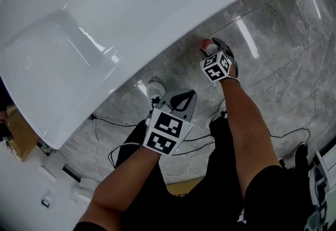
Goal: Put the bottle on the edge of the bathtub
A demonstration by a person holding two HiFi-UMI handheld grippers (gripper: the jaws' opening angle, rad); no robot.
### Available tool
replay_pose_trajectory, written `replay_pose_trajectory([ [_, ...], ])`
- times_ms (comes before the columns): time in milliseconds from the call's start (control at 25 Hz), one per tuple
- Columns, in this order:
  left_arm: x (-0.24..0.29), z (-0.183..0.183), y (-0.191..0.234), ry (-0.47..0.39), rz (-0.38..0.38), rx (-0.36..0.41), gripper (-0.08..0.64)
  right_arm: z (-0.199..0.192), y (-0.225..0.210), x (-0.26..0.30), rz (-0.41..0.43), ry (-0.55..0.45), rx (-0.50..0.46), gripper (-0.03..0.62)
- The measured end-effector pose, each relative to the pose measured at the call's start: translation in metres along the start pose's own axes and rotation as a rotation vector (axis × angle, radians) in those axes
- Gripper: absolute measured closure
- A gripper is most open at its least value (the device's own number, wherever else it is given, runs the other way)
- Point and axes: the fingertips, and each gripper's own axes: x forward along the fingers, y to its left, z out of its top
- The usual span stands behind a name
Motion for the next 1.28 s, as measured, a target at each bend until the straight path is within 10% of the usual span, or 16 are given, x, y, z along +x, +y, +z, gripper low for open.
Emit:
replay_pose_trajectory([
  [1280, -0.079, 0.034, -0.035, -0.036, 0.019, -0.055, 0.543, 0.012, 0.002, -0.101, -0.003, 0.115, 0.067, 0.302],
])
